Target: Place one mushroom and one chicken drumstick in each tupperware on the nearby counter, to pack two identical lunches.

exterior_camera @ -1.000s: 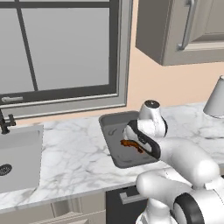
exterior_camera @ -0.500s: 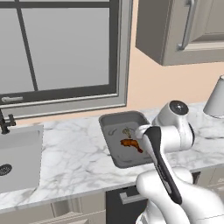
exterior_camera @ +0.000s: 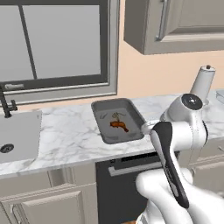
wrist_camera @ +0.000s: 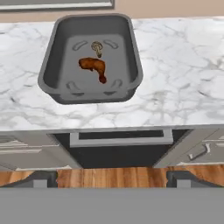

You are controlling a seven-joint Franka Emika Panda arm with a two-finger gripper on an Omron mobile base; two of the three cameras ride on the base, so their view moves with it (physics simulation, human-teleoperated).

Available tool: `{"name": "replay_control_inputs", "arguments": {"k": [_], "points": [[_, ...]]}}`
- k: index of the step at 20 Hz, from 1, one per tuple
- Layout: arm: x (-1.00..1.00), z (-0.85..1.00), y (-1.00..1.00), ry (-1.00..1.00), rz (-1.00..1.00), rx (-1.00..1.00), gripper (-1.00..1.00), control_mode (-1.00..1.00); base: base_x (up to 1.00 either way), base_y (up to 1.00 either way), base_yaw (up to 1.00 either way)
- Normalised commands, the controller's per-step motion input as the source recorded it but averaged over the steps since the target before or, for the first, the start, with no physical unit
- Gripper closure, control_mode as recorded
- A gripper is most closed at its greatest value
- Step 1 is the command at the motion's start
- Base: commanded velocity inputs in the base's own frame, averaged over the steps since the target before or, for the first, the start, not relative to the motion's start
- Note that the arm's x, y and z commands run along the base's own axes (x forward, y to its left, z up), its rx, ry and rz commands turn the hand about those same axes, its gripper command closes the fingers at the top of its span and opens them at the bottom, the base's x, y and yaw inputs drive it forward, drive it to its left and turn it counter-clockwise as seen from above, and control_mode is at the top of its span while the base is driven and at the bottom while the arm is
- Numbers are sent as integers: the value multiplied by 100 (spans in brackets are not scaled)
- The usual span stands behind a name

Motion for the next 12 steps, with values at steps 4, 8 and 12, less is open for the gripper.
{"name": "replay_control_inputs", "arguments": {"k": [4, 8, 12], "points": [[0, 0, 0, 0, 0, 0, -100, 100, -85, -79, -4], [0, 0, 0, 0, 0, 0, -100, 100, -28, -100, -9], [0, 0, 0, 0, 0, 0, -100, 100, -3, -100, -4]]}}
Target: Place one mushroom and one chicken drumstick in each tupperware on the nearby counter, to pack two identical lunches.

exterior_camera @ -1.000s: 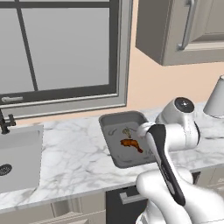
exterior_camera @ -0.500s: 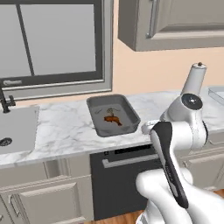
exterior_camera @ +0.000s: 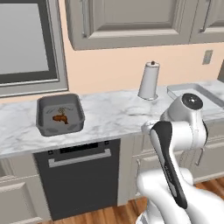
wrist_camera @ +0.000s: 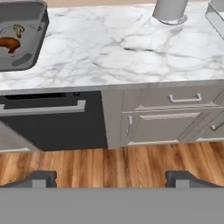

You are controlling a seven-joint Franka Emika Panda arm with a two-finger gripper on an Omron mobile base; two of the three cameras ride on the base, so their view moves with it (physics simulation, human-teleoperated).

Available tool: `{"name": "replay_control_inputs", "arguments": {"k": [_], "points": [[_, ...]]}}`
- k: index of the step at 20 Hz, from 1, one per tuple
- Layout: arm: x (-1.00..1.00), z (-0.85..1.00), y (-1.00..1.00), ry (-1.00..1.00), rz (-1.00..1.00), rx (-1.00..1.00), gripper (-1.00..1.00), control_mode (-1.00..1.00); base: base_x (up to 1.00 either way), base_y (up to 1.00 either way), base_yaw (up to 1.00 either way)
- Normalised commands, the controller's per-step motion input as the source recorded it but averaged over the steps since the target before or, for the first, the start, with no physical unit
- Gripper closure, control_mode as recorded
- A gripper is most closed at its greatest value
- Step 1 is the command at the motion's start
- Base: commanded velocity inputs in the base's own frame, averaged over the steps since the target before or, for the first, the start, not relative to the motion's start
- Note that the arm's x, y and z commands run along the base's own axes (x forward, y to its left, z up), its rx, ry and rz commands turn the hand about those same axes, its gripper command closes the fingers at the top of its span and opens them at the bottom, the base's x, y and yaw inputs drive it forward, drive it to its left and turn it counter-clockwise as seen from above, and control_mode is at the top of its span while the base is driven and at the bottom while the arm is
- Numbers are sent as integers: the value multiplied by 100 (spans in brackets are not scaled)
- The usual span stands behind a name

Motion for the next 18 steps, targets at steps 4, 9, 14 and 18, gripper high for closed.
{"name": "replay_control_inputs", "arguments": {"k": [4, 9, 14, 18], "points": [[0, 0, 0, 0, 0, 0, -100, 100, 0, -100, -1], [0, 0, 0, 0, 0, 0, -100, 100, -43, -97, 0], [0, 0, 0, 0, 0, 0, -100, 100, -99, -62, 0], [0, 0, 0, 0, 0, 0, -100, 100, -100, -54, 0]]}}
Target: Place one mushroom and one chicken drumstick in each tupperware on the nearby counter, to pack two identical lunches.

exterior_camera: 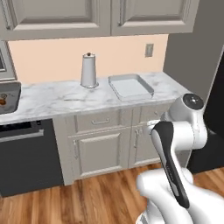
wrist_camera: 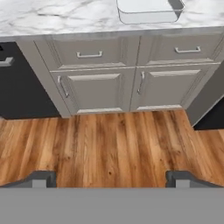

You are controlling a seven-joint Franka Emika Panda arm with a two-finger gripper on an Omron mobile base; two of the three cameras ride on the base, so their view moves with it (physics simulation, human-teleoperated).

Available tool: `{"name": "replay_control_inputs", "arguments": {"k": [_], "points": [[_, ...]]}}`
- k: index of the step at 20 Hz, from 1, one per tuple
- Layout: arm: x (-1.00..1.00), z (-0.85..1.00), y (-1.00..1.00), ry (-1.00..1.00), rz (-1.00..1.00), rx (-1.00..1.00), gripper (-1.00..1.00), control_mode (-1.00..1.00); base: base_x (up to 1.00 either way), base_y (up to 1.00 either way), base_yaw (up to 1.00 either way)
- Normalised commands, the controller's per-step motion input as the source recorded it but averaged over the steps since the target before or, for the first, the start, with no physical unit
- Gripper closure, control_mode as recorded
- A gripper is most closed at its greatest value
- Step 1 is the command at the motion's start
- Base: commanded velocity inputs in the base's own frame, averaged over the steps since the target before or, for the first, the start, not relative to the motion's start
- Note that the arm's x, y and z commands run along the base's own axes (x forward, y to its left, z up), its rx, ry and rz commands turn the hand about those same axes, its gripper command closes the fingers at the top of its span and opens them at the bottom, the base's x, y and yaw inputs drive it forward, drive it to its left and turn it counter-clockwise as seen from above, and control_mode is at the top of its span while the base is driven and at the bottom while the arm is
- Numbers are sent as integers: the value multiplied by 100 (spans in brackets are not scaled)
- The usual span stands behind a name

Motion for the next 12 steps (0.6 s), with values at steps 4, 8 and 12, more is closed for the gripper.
{"name": "replay_control_inputs", "arguments": {"k": [4, 8, 12], "points": [[0, 0, 0, 0, 0, 0, -100, 100, -95, -69, -3], [0, 0, 0, 0, 0, 0, -100, 100, -23, -94, -12], [0, 0, 0, 0, 0, 0, -100, 100, 0, -100, -28]]}}
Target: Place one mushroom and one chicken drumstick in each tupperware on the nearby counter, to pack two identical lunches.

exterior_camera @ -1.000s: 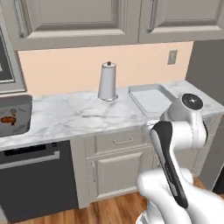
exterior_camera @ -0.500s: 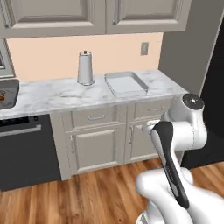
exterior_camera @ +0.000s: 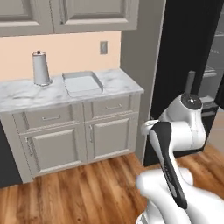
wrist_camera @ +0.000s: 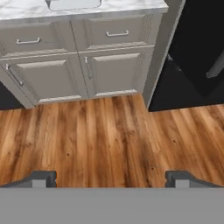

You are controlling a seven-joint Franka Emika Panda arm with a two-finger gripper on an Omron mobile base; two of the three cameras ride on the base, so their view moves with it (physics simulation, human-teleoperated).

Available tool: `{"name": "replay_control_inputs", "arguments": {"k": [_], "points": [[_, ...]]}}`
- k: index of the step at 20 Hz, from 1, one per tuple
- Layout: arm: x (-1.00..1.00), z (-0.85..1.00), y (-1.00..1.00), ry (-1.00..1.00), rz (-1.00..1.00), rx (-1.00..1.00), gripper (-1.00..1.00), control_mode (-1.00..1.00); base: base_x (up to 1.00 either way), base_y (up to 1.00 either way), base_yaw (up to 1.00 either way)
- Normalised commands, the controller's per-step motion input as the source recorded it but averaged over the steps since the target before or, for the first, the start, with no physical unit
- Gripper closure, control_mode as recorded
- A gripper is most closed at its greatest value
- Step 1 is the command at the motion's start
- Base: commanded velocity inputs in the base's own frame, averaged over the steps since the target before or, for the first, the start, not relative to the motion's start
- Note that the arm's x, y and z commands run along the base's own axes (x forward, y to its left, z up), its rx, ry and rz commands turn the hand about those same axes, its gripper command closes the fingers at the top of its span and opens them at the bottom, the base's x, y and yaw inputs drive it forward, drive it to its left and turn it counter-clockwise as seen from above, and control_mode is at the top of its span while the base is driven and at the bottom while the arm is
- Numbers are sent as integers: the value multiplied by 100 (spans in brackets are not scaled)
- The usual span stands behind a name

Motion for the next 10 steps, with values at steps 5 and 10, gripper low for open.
{"name": "replay_control_inputs", "arguments": {"k": [5, 10], "points": [[0, 0, 0, 0, 0, 0, -100, 100, -4, -95, -39], [0, 0, 0, 0, 0, 0, -100, 100, 0, -100, -43]]}}
